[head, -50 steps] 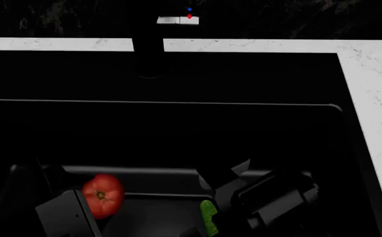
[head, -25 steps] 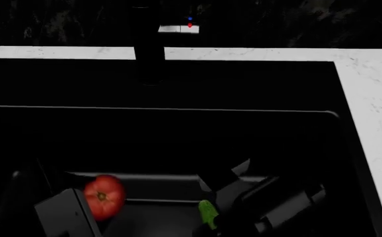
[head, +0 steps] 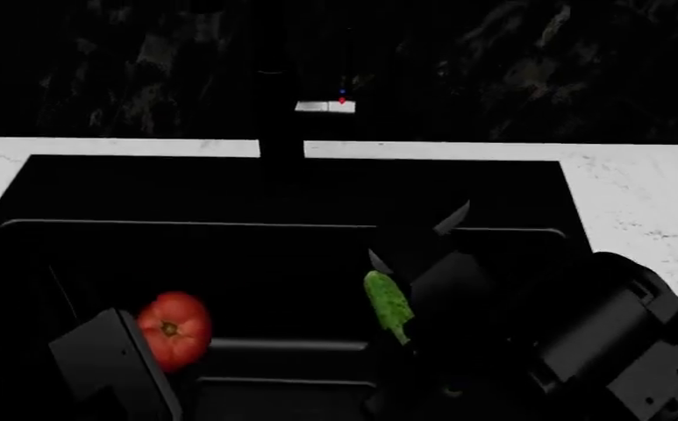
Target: Pick the vegetables from the sink and place them on the cutting board.
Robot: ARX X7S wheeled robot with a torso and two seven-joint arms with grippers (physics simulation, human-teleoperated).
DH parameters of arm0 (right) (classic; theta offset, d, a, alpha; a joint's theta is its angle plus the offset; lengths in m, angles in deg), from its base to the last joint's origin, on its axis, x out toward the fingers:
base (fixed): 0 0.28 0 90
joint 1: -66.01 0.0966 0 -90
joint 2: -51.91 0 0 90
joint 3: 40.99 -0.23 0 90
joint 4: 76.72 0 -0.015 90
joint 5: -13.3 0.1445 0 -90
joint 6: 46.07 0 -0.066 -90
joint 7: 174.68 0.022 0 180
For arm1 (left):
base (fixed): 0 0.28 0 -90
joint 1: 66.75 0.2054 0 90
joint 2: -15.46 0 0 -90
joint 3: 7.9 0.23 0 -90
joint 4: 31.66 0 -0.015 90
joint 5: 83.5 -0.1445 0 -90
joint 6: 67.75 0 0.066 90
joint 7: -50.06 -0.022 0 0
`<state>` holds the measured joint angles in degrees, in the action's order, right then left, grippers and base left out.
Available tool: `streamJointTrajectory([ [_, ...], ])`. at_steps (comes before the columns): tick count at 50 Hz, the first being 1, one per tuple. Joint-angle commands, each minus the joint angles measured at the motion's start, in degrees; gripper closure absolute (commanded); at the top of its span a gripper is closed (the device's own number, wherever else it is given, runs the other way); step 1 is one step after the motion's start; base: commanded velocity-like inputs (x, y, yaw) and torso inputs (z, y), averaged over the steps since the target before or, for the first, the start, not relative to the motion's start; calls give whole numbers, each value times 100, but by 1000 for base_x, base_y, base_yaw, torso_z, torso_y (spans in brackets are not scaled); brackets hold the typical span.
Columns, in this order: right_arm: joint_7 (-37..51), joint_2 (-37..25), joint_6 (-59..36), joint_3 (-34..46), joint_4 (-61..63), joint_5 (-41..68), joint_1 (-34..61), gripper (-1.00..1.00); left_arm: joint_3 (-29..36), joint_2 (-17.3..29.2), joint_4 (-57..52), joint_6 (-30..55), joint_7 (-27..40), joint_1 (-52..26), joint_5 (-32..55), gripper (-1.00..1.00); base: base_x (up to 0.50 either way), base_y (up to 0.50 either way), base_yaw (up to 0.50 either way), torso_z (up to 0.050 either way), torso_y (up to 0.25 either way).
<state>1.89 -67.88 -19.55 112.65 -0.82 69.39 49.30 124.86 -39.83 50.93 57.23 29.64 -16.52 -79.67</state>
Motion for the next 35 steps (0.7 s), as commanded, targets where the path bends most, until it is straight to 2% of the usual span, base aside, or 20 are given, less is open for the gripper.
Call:
streamJointTrajectory([
  [1, -57, -165, -296, -165, 606, -171, 202, 100, -201, -155, -155, 112, 25, 0, 42, 100, -500, 0, 0, 0, 250],
  [11, 88, -250, -395, -335, 757, -22, 276, 100, -292, -197, -213, 176, 132, -102, 22, 100, -500, 0, 0, 0, 250],
  [14, 77, -317, -209, -442, 910, -34, 322, 100, -429, -284, -126, -56, 438, -181, -120, 100, -500, 0, 0, 0, 221],
  [18, 318, -292, -100, -539, 868, -198, 457, 100, -421, -356, -107, 45, 580, -360, -280, 100, 0, 0, 0, 0, 0],
  [22, 715, -382, -88, -892, 1160, 10, 393, 100, -694, -488, -237, 186, 930, -430, -307, 100, 0, -58, 0, 0, 0],
  [24, 869, -417, -94, -1015, 1211, 83, 356, 100, -880, -579, -299, 405, 867, -456, -71, 100, 0, -500, 0, 0, 0],
  [35, 1101, -713, -130, -1326, 1473, 226, 507, 100, -785, -588, -601, 578, 820, -448, -58, 100, 0, -500, 0, 0, 0],
])
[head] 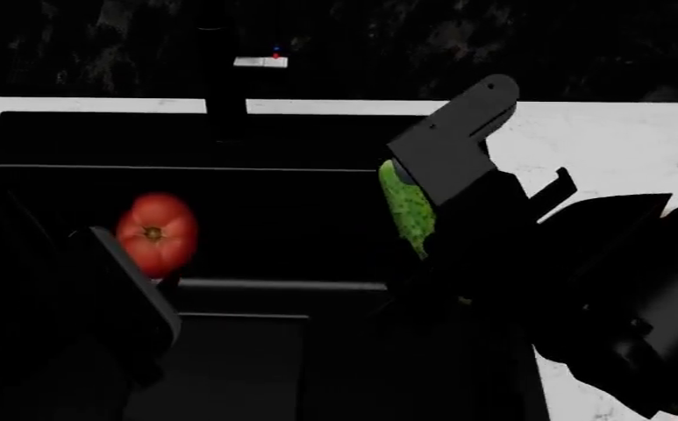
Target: Pick the vegetables from the sink and place them on the cutting board.
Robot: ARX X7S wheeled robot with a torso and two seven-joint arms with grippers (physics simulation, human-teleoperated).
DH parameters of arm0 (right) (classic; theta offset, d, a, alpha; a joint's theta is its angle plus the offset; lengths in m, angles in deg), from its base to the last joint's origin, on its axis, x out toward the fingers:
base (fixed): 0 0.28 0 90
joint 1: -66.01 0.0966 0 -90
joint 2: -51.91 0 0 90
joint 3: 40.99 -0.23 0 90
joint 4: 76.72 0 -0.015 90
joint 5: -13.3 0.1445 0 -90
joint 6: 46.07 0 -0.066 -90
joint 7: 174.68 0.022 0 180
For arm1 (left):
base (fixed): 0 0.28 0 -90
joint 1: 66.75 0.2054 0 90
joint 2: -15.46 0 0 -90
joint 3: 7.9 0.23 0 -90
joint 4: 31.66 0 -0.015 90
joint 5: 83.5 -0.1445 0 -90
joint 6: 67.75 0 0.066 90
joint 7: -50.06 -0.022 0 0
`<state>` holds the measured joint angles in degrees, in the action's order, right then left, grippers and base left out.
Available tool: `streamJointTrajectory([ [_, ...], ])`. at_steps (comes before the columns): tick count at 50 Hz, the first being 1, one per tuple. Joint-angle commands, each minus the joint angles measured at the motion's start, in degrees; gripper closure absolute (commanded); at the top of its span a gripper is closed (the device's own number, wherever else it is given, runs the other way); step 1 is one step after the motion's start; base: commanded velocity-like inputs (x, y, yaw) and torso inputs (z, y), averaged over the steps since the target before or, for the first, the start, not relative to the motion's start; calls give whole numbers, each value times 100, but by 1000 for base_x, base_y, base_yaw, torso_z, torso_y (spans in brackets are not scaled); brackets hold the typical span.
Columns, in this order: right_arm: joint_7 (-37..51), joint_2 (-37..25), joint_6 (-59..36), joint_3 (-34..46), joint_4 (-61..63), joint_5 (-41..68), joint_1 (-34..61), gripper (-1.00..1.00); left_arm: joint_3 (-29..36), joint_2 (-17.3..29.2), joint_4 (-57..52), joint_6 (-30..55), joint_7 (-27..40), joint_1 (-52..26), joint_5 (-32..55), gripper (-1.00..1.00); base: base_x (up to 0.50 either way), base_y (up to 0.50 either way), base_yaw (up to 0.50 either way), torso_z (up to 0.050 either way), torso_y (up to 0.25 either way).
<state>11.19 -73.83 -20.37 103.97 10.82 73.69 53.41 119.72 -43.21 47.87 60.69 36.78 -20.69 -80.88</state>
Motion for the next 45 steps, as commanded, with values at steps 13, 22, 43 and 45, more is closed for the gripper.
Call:
streamJointTrajectory([
  [13, 220, -192, -80, -548, 402, -149, 225, 100, -304, -273, -704, 482, -26, -262, 166, 100, 0, -500, 0, 0, 0],
  [22, 320, -257, -89, -632, 475, -65, 179, 100, -628, -595, -775, 899, 15, -526, 445, 100, 0, -500, 0, 0, 0],
  [43, 535, -445, -194, -845, 653, 195, 141, 100, -2038, -2025, -1377, 3560, 240, -1251, 1860, 100, 0, -500, 0, 0, 0],
  [45, 538, -449, -185, -856, 656, 206, 138, 100, -2034, -2033, -1357, 3571, 248, -1261, 1866, 100, 0, -500, 0, 0, 0],
])
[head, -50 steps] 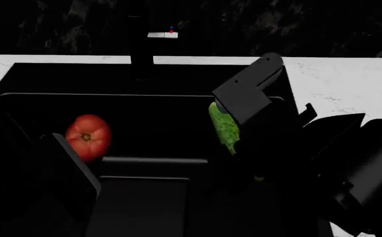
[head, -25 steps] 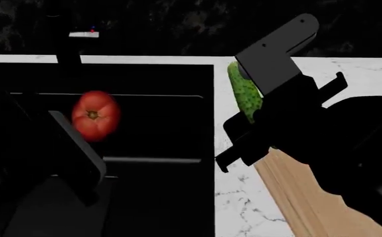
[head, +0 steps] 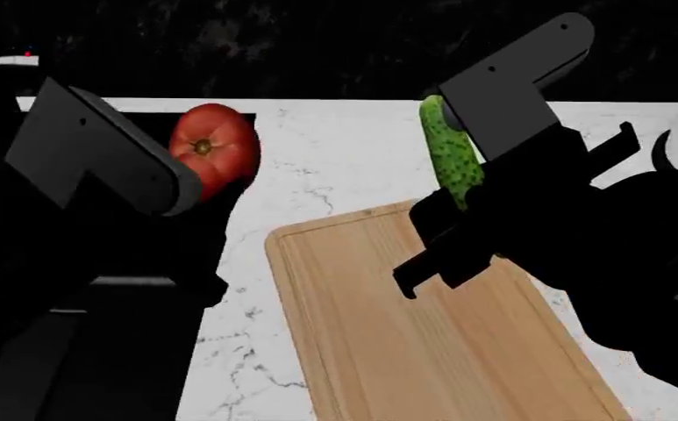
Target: Pick the vegetables from the sink and place them on the cutting board.
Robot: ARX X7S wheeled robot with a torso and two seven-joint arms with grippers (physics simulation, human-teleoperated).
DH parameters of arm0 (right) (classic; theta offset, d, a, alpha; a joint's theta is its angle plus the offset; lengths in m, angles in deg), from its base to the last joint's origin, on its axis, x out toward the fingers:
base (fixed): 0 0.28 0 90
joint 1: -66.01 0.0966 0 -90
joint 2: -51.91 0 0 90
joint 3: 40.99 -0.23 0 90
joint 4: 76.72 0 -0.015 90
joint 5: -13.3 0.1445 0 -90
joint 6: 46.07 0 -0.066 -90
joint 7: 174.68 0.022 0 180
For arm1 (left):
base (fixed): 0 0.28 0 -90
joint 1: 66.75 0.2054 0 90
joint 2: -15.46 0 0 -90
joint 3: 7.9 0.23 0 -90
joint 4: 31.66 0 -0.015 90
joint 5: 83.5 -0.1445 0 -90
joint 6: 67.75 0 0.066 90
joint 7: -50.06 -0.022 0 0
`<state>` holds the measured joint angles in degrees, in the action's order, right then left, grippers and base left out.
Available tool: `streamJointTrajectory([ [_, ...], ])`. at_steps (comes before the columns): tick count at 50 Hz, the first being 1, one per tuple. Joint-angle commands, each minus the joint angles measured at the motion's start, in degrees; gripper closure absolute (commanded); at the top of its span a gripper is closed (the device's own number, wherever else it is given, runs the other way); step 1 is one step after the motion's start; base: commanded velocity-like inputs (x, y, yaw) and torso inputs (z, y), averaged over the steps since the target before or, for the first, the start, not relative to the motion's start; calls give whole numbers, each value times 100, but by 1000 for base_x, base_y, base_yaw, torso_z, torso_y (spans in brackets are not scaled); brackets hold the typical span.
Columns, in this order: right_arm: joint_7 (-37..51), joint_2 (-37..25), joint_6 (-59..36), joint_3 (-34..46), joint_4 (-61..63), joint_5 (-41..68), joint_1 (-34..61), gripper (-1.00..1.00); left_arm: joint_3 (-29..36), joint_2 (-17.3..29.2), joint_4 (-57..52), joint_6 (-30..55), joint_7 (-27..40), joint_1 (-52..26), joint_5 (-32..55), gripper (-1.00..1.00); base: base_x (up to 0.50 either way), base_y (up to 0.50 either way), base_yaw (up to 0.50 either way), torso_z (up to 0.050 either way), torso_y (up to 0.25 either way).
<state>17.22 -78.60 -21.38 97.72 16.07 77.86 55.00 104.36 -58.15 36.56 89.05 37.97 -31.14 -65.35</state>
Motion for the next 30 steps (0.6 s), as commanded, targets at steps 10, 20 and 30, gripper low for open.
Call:
streamJointTrajectory([
  [10, 48, 48, -72, -334, 95, -111, -54, 100, -777, -826, -230, 1194, 402, -402, 366, 100, 0, -500, 0, 0, 0],
  [20, 206, 11, -79, -363, 337, -72, -58, 100, -770, -1027, 949, 1270, 782, -1172, 30, 100, 0, 0, 0, 0, 0],
  [30, 365, 38, -271, -391, 268, 69, -25, 100, -162, -973, 2090, 1508, 573, -2119, -5, 100, 0, 0, 0, 0, 0],
])
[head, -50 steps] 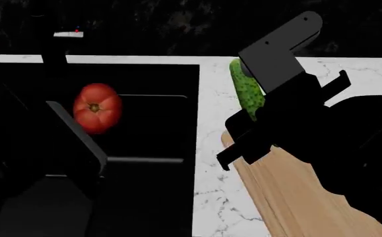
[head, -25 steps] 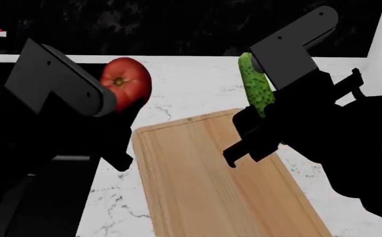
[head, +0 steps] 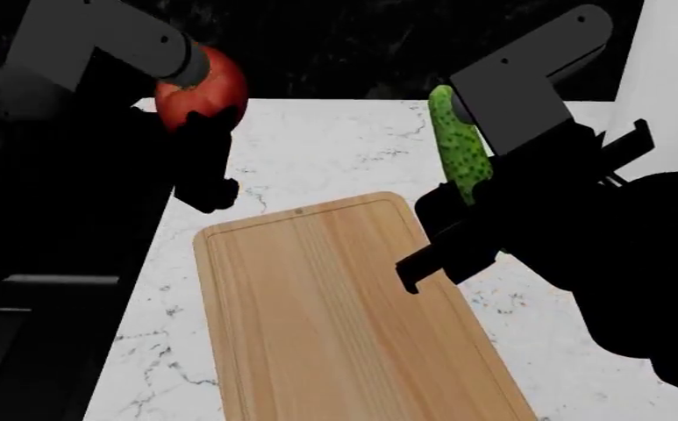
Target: Pick the vegetables from the sink and place them on the cutting board.
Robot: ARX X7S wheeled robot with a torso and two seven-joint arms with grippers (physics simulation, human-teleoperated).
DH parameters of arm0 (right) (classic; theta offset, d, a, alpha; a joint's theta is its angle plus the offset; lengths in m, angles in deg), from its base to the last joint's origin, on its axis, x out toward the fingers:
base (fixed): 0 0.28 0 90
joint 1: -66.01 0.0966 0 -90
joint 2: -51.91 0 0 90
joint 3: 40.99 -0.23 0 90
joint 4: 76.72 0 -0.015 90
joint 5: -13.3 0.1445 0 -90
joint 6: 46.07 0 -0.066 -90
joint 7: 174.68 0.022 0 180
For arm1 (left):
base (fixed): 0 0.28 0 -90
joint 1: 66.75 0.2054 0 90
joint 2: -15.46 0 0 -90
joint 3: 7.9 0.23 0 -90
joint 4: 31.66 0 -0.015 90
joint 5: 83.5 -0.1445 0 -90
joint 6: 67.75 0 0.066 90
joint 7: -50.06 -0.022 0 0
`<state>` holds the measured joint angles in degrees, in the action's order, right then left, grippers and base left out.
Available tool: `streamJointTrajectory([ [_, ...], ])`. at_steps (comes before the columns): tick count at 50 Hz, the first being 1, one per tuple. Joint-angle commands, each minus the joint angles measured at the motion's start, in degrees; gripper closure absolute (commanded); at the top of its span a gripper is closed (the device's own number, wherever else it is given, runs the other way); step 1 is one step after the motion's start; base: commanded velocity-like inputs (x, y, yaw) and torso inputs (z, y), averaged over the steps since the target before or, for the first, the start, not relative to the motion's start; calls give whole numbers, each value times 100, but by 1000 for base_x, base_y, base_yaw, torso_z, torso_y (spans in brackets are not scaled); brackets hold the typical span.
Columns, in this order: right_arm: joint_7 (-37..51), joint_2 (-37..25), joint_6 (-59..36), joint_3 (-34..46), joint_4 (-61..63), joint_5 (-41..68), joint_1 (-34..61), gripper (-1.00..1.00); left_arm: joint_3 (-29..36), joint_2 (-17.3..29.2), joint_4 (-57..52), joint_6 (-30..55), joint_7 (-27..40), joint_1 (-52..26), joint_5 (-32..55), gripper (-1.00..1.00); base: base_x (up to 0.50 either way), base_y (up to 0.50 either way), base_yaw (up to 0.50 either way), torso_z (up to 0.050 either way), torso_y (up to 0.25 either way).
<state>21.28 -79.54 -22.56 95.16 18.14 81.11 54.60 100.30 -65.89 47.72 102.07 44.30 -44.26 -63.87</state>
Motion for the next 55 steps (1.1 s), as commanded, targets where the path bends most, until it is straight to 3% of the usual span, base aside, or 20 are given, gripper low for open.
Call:
streamJointTrajectory([
  [1, -43, 138, -144, -138, 56, -256, 17, 100, 286, -222, 1123, 138, -103, -894, -152, 100, 0, 0, 0, 0, 0],
  [7, -8, 176, -171, -130, 2, -254, 50, 100, 534, -306, 1453, 104, -232, -956, -82, 100, 0, 0, 0, 0, 0],
  [21, 4, 217, -233, -103, -82, -246, 153, 100, 368, -496, 1344, 76, -55, -105, 142, 100, 0, 0, 0, 0, 0],
  [33, 51, 149, -207, -122, -10, -182, 50, 100, 400, -648, 1801, -412, 26, -7, 190, 100, 0, 0, 0, 0, 1],
  [55, 135, 53, -176, -190, 86, -42, -59, 100, 1153, -648, 2433, -806, 134, 99, 247, 100, 0, 0, 0, 0, 0],
])
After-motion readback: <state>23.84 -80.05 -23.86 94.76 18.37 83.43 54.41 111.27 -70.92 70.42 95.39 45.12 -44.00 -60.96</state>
